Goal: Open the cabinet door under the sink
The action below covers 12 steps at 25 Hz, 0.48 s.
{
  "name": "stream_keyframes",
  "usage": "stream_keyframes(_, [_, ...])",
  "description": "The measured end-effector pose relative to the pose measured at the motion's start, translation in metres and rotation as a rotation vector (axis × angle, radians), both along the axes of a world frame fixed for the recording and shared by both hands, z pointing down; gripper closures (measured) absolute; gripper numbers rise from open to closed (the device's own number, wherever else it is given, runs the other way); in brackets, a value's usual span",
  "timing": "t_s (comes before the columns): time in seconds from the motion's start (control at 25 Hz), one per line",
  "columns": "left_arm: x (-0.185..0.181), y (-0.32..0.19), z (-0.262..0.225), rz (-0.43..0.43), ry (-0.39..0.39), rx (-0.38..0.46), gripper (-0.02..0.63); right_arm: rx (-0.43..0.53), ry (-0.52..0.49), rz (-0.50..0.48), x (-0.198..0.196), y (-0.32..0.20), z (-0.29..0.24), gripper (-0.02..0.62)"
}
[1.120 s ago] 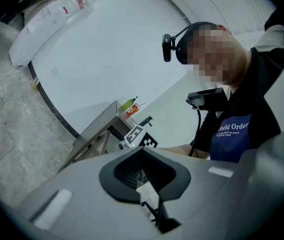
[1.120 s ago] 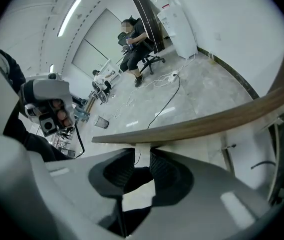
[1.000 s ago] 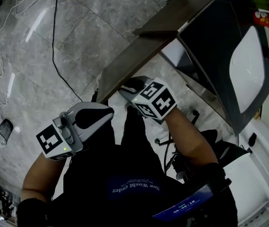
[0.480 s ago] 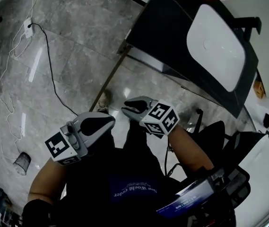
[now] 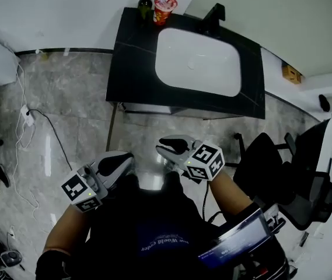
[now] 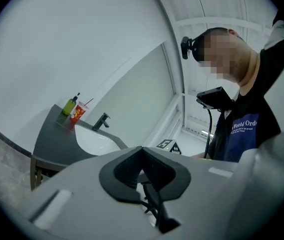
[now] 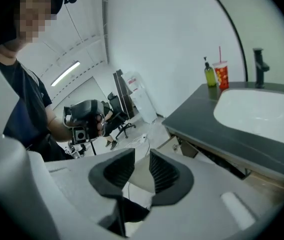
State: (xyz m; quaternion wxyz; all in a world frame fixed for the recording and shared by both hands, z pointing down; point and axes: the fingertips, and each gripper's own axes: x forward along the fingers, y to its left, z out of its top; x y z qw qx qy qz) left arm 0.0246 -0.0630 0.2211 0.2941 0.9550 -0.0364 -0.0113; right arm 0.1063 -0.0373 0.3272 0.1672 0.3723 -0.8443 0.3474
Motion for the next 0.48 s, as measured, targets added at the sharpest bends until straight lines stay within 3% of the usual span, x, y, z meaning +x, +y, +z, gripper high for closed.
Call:
stream_keyframes(0.24, [0.026,0.003,-0.052,-0.057,-0.017,0.069,0.603,0.148,-0.051,0.137,0.066,0.011,-0.080,0.506])
stream_keyframes(0.48, [0.061,0.006,-0.108,-0.119,0.000,0.134,0.603,0.344,-0.034,0.258,0.149,0.021,-0.177,0.578])
